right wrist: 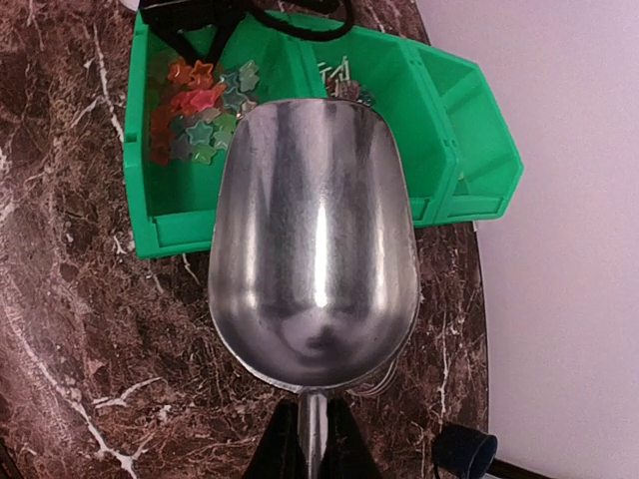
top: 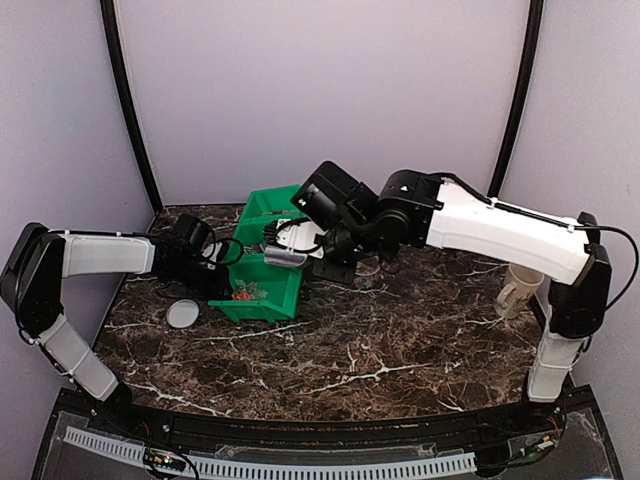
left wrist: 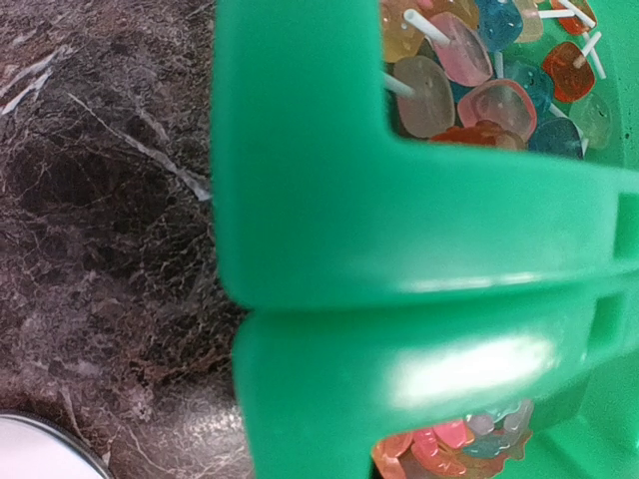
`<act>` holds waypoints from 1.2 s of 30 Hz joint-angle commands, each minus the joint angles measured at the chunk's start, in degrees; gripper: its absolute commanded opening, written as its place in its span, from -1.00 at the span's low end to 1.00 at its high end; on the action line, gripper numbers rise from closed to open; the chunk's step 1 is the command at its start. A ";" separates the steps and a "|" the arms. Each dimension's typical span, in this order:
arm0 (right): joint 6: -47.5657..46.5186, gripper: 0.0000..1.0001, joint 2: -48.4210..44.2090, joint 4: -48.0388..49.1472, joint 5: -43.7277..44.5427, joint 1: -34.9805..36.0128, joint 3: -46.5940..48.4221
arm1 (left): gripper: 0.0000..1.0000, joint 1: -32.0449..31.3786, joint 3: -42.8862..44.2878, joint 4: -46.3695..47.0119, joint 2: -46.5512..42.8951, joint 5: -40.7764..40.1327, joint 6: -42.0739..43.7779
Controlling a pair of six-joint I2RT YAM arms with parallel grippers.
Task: Pack the candies
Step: Adjust the fake candies in the storage box, then scoop the fake candies from the storage box.
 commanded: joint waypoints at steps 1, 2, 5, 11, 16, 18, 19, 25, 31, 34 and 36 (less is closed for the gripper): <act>0.94 -1.00 3.62 -8.45 -5.91 0.97 4.03 | -1.00 -1.61 4.93 5.10 -3.91 -2.28 4.46; 1.07 -1.00 4.29 -9.03 -6.79 1.02 4.62 | -1.00 -1.68 4.90 5.05 -3.89 -2.38 4.59; 1.07 -1.00 6.41 -10.36 -7.64 1.29 5.98 | -1.00 -1.96 4.98 5.07 -3.71 -2.32 4.53; 1.84 -1.00 11.18 -11.66 -4.37 1.40 6.04 | -1.00 -2.89 5.44 4.02 -3.19 -4.31 4.79; 2.40 -1.00 14.23 -11.39 -2.12 1.33 6.05 | -1.00 -4.03 6.00 2.62 -3.14 -7.66 5.89; 2.71 -1.00 15.59 -11.37 -1.21 1.38 7.17 | -1.00 -4.54 6.34 2.18 -2.95 -8.63 6.24; 2.86 -1.00 16.44 -11.23 -0.59 1.40 7.75 | -1.00 -4.72 6.45 1.95 -2.92 -9.01 6.40; 2.96 -1.00 22.35 -11.15 2.97 1.45 12.35 | -1.00 -6.25 6.79 1.54 -2.37 -9.96 6.79; 1.91 -1.00 28.20 -11.22 4.66 2.56 17.06 | -1.00 -6.82 7.00 1.45 -1.72 -9.75 6.52; 0.88 -1.00 30.98 -10.88 5.06 3.50 17.75 | -1.00 -6.88 6.98 1.63 -1.71 -9.59 6.24; 0.08 -1.00 32.22 -10.38 4.12 3.97 18.10 | -1.00 -6.85 6.85 2.08 -1.77 -9.29 5.97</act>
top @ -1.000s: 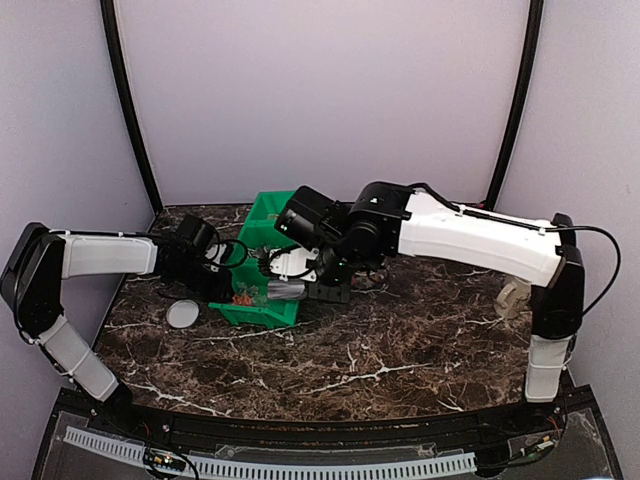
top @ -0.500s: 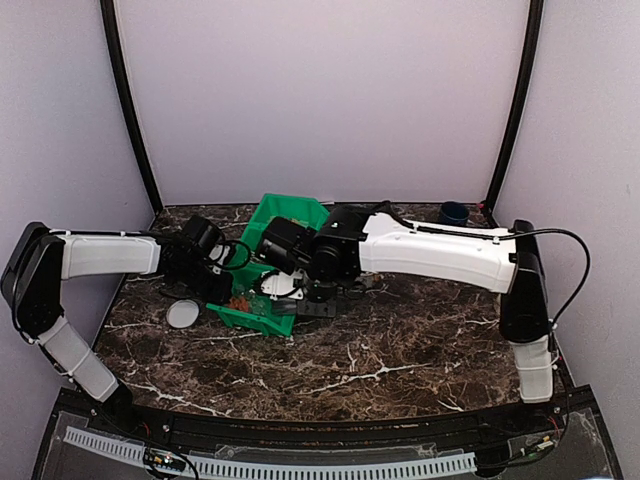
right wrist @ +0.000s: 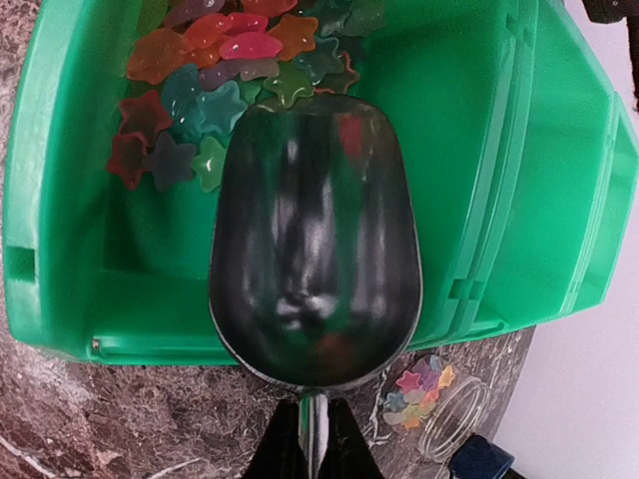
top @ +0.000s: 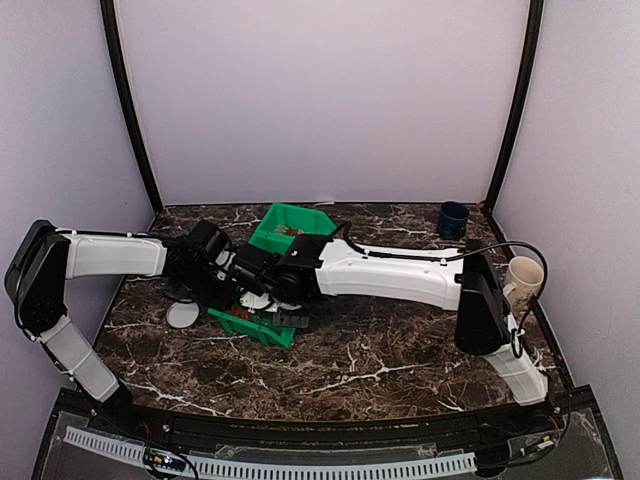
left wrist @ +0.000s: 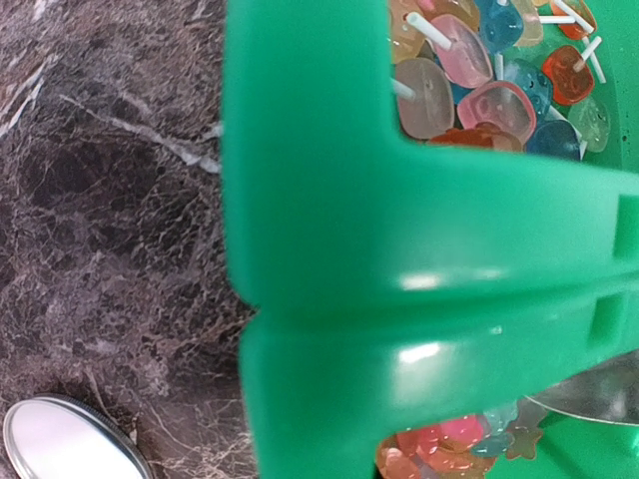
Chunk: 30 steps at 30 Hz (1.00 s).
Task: Pack the candies
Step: Scoop the fake candies from the storage box.
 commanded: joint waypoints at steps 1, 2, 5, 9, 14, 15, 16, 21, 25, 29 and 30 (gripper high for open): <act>-2.60 -1.00 4.20 -1.49 -0.33 1.43 0.82 | -1.00 -0.24 4.31 9.38 -3.02 3.10 -0.84; -3.27 -1.00 4.33 -0.85 -1.04 1.60 0.50 | -1.00 -0.22 4.15 9.64 -3.08 3.37 -0.93; -5.75 -1.00 3.74 2.37 -3.41 2.16 -1.75 | -1.00 -0.24 3.88 10.04 -3.26 3.79 -0.99; -9.27 -1.00 -0.46 9.30 -10.49 2.28 -8.35 | -1.00 -0.19 3.84 10.10 -3.43 3.60 -0.73; -12.82 -1.00 -4.49 15.47 -18.92 2.18 -16.24 | -1.00 -0.18 3.46 10.65 -3.67 3.46 -0.68; -13.14 -1.00 -4.33 15.46 -19.85 2.22 -16.44 | -1.00 -0.25 3.49 10.68 -3.66 3.67 -0.76; -13.22 -1.00 -3.97 15.38 -20.41 2.22 -16.36 | -1.00 -0.23 3.45 10.77 -3.67 4.00 -0.82; -11.03 -1.00 -0.93 16.00 -19.28 2.19 -14.75 | -1.00 -0.17 3.24 11.18 -4.05 4.48 -1.14; -6.08 -1.00 0.83 18.68 -17.25 1.97 -12.96 | -1.00 -0.17 2.63 12.18 -4.66 4.78 -1.42; -2.22 -1.00 0.68 22.87 -16.71 1.73 -13.68 | -1.00 -0.24 2.53 12.26 -4.92 4.89 -1.70; -1.27 -1.00 0.54 23.40 -16.57 1.62 -13.59 | -1.00 -0.20 2.49 12.29 -4.97 4.94 -1.75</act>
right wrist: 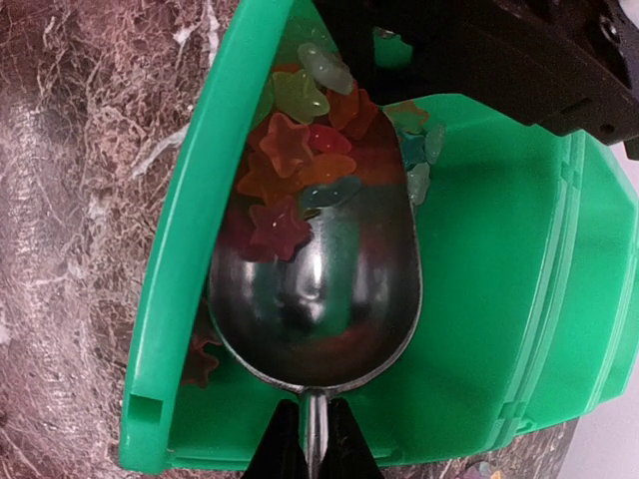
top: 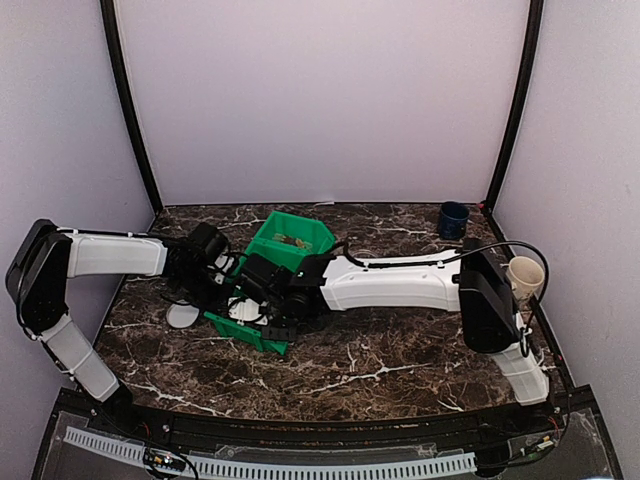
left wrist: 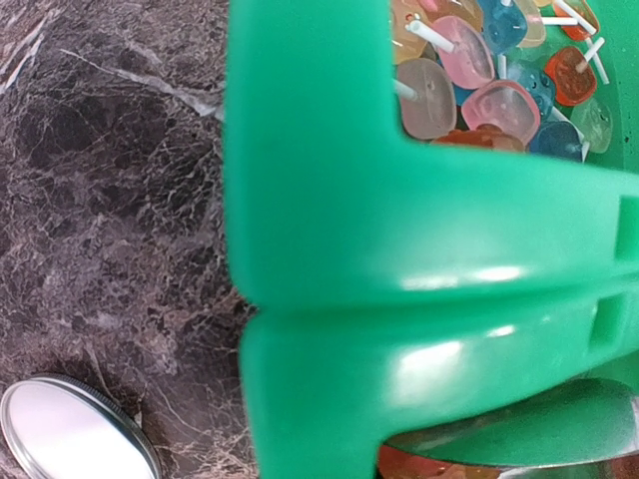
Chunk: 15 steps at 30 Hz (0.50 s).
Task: Pack the candies
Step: Scoop the fake candies from the storage box.
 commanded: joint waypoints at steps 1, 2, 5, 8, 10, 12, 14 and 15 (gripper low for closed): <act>4.55 -1.00 2.70 1.71 -4.75 0.79 -0.98 | -1.00 -0.34 2.55 15.31 -5.79 5.19 -2.67; 5.30 -1.00 2.39 2.28 -4.99 0.57 -1.19 | -1.00 -0.34 2.48 15.34 -5.81 5.27 -2.68; 8.63 -1.00 0.77 4.87 -6.12 -0.49 -3.29 | -1.00 -0.40 2.46 15.38 -5.75 5.60 -2.81; 13.90 -1.00 -1.36 8.49 -9.65 -2.61 -6.98 | -1.00 -0.29 2.46 15.39 -5.87 5.87 -3.09; 16.61 -1.00 -3.45 12.76 -10.88 -3.83 -10.93 | -1.00 -0.26 2.41 15.40 -5.99 5.92 -3.09; 18.17 -1.00 -5.94 17.60 -11.16 -4.75 -15.47 | -1.00 -0.23 2.36 15.37 -6.08 5.78 -3.14; 19.38 -1.00 -8.08 22.93 -10.73 -5.42 -20.20 | -1.00 -0.22 2.49 15.39 -6.01 5.92 -3.03; 19.83 -1.00 -8.81 24.21 -10.17 -5.70 -21.26 | -1.00 -0.17 2.53 15.30 -6.05 5.93 -2.99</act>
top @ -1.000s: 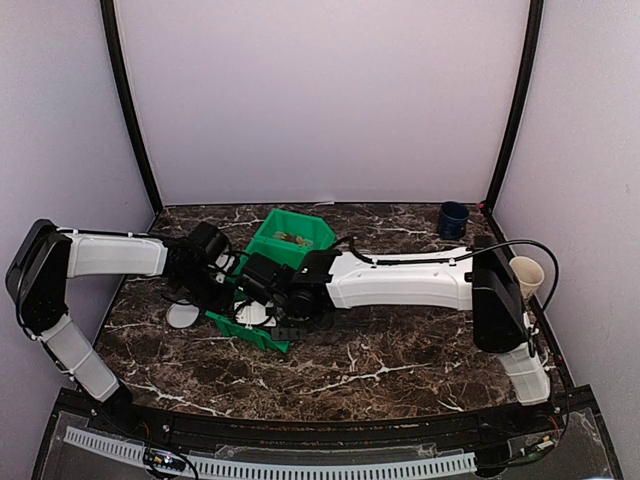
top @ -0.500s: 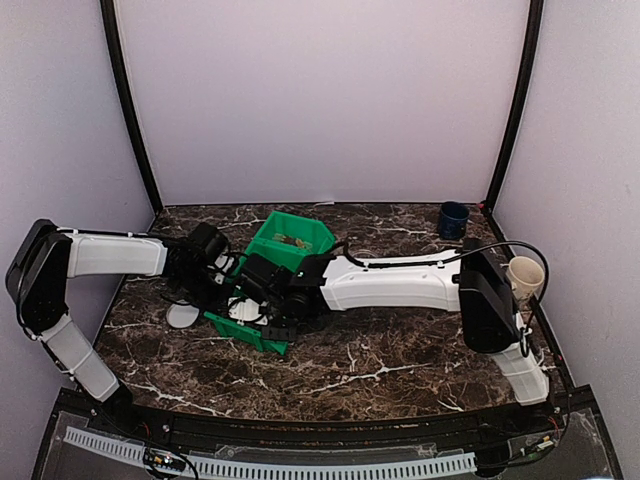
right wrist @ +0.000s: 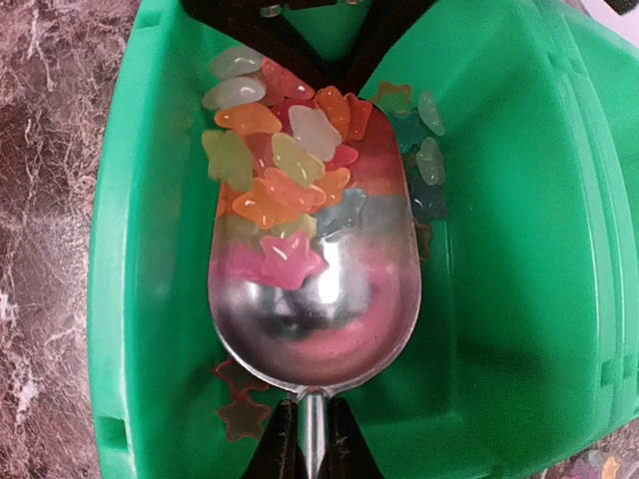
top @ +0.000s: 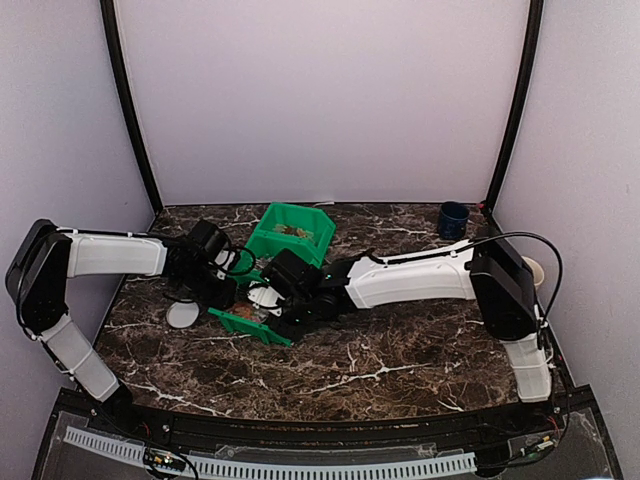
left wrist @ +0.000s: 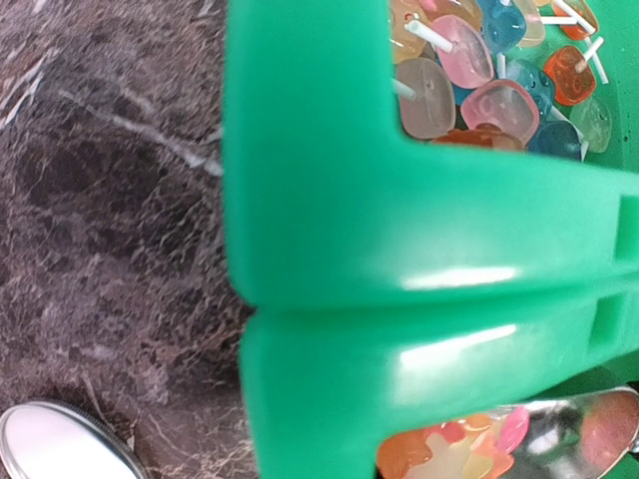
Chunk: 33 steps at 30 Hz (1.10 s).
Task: Pack the candies
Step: Scoop the fake candies from the storage box.
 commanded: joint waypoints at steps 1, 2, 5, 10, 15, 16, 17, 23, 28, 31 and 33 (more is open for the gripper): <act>5.12 -1.00 -3.43 8.57 -1.02 -1.59 -6.95 | -1.00 -0.37 2.62 11.92 -6.09 5.32 -1.50; 5.33 -1.00 -3.72 9.27 -0.45 -1.80 -7.53 | -1.00 -0.25 2.60 11.96 -6.09 5.26 -1.52; 5.79 -1.00 -4.70 11.62 0.92 -2.07 -9.92 | -1.00 -0.17 2.62 11.77 -6.09 4.98 -1.53; 6.28 -1.00 -7.44 17.52 2.38 -2.32 -15.19 | -1.00 0.00 2.66 11.58 -6.12 4.57 -1.55; 6.52 -1.00 -10.87 24.33 3.32 -3.06 -21.66 | -1.00 0.15 2.76 11.20 -6.01 4.04 -1.62; 6.59 -1.00 -11.51 25.49 3.64 -3.27 -22.94 | -1.00 0.15 2.80 11.19 -5.93 4.24 -1.64; 6.55 -1.00 -12.18 26.87 3.68 -3.42 -24.14 | -1.00 0.21 2.79 11.18 -5.92 4.30 -1.64; 6.72 -1.00 -14.72 32.74 3.68 -4.05 -29.03 | -1.00 0.28 2.84 11.01 -5.79 4.08 -1.62; 6.85 -1.00 -15.92 34.30 4.68 -4.29 -30.15 | -1.00 0.35 2.95 10.76 -5.49 3.89 -1.55; 6.74 -1.00 -15.96 34.46 4.03 -4.49 -32.03 | -1.00 0.36 3.04 10.76 -5.40 4.10 -1.54; 6.66 -1.00 -16.16 35.08 4.05 -4.58 -32.68 | -1.00 0.33 3.02 10.74 -5.51 3.84 -1.56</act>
